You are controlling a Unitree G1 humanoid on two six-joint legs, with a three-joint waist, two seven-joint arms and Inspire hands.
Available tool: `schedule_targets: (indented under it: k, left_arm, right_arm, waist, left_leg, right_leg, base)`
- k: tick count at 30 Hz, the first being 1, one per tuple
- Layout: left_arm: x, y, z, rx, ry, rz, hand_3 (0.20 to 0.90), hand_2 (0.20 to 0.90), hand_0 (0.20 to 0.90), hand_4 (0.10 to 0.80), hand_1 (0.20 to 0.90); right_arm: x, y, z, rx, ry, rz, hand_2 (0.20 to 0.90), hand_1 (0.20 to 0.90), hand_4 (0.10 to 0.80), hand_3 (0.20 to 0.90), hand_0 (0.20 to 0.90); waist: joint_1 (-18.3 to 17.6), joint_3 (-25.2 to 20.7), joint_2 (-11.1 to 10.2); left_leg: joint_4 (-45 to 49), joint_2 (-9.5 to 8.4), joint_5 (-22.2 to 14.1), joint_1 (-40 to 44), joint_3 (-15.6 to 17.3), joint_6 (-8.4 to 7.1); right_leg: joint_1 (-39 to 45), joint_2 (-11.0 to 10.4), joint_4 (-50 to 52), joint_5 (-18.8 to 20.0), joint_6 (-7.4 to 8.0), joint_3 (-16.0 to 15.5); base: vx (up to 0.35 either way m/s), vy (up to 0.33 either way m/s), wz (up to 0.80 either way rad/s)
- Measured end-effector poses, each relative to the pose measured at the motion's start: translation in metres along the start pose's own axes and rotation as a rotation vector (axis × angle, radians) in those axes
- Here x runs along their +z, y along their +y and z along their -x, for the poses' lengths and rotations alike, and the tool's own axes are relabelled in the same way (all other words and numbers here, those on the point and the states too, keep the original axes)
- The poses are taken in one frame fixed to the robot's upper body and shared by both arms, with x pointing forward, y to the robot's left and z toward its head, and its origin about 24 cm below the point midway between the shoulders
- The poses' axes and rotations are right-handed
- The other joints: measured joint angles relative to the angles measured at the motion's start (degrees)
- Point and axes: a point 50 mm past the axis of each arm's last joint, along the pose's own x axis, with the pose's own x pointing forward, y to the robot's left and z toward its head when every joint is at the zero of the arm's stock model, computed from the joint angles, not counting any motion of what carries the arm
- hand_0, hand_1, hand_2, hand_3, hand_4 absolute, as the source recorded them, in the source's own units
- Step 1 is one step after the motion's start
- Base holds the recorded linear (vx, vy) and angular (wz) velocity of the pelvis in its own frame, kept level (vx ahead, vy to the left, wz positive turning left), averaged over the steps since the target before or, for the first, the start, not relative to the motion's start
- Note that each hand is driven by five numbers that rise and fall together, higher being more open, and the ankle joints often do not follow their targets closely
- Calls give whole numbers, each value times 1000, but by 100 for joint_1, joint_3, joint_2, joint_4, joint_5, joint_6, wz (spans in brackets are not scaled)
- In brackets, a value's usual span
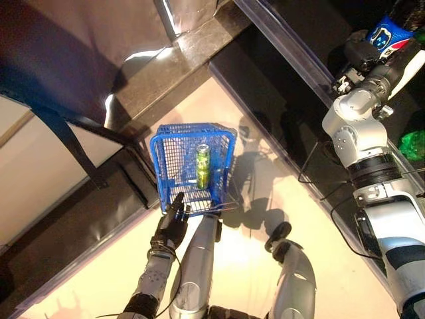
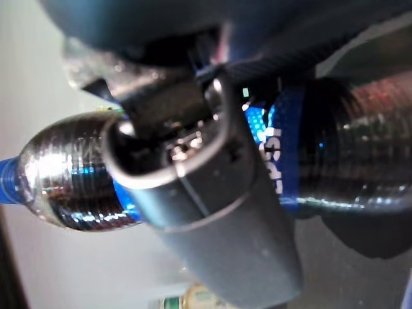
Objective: Pick up the drink and place into the basket.
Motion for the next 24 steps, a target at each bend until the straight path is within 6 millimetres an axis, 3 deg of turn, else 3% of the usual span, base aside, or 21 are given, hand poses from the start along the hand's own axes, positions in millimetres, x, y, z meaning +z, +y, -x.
schedule_targets:
  k: [6,12,19,24]
  left_arm:
    - [4,5,4,-6,-43,3,200,300,300,100,300]
    - [9,21,25,-3,-76,13,200,300,300,100,300]
    - [21,8,37,-119,-98,-23,200,300,300,100,300]
    - [30,-12,35,-207,-106,-51,200,300,300,100,300]
  right_arm:
    - [-15,5,33,222,-50,52,300,300,100,200,300]
    - [-17,18,69,496,-73,13,300,300,100,200,300]
    - [-10,29,103,760,-113,-21,300,300,100,200,300]
    - [-19,38,120,896,-82,4,300,300,100,200,300]
  waist:
    - [-45,3,-2]
    - [-97,4,-25]
    - [-69,-3,-57]
    - [46,-4,-58]
  left_leg:
    - [-126,-46,-22,491,3,26]
    - [-446,-73,32,1137,18,-43]
    - [-944,-44,161,1661,-16,-119]
    - [-1228,-33,240,1971,-39,-231]
  right_leg:
    - [431,-72,56,-107,-4,-12]
    - [962,-96,-23,-166,2,-30]
    - [1398,-55,-254,-244,-24,-164]
    - [1665,52,-420,-264,17,-238]
  base:
    - [-21,-16,4]
    - [-19,-1,1]
    - [12,-11,3]
    - [5,-30,1]
